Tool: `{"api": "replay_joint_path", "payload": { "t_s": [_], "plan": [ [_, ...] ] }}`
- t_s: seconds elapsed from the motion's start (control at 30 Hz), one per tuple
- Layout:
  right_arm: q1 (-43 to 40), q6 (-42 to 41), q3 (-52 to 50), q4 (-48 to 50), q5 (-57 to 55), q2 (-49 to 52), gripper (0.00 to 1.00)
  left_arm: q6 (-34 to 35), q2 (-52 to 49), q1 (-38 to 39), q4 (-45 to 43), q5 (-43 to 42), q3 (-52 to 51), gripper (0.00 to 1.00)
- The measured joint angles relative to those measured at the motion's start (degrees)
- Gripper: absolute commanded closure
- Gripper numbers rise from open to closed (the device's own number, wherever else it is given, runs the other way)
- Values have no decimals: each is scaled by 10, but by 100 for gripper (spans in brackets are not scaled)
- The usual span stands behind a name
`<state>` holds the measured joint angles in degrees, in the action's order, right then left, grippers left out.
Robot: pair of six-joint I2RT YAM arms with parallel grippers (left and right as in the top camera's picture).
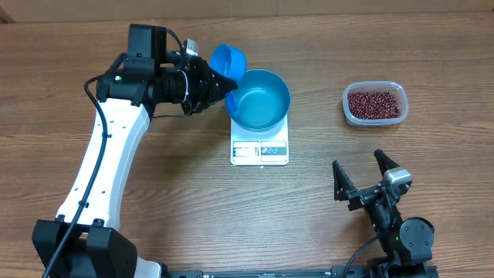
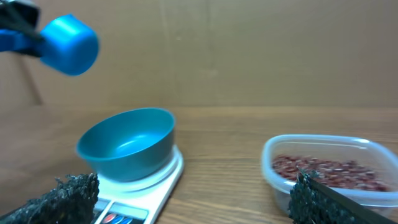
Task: Scoop item into bowl and weigh 150g on scale
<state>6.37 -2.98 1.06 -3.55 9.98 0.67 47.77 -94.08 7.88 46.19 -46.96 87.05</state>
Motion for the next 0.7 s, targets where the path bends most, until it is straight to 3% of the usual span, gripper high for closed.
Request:
{"api": "replay_joint_path", "payload": {
  "t_s": [0.2,0.33,0.6,0.7],
  "plan": [
    [0,0,0,-11,37,0,0,9,0,0,-37,-11,0,96],
    [0,0,33,-87,20,8,0,10,0,0,-51,-17,0,96],
    [0,-32,287,-197,-31,165,0,10,0,0,-52,-25,0,95],
    [0,-45,422,-273,-33,274,0,17,0,0,-51,-27,0,87]
  ]
}}
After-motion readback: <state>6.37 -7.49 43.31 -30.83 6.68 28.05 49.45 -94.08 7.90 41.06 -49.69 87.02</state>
